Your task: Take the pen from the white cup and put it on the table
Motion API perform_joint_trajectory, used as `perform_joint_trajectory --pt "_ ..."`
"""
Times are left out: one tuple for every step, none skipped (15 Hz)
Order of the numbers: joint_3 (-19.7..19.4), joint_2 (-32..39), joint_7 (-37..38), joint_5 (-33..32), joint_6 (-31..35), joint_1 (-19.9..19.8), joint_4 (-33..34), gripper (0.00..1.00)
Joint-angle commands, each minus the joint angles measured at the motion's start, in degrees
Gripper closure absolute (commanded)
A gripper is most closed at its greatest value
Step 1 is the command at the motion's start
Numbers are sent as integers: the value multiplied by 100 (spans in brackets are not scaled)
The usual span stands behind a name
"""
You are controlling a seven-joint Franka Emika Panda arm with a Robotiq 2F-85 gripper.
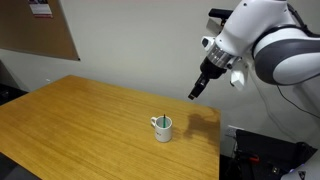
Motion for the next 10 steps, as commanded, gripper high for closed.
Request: perform_joint_trajectory --pt "542 152 1042 -669 686 -661 -166 0" --pt "656 196 1281 -833 758 -808 -163 0" --pt "790 249 1563 -1010 857 -965 -186 0" --pt "890 294 1797 -1154 913 -1090 -189 0" --pt "1006 333 2050 -1319 949 -1215 -184 0" --pt "1109 371 2282 -1483 987 -1333 -171 0" --pt "1183 424 2478 -1593 992 -1402 -146 0" --pt "1247 476 2701 -1718 1035 -1466 -136 0" --pt "1270 525 2883 -1810 1087 -1498 -134 0" --pt "1287 572 3072 -1884 1121 -1503 -113 0"
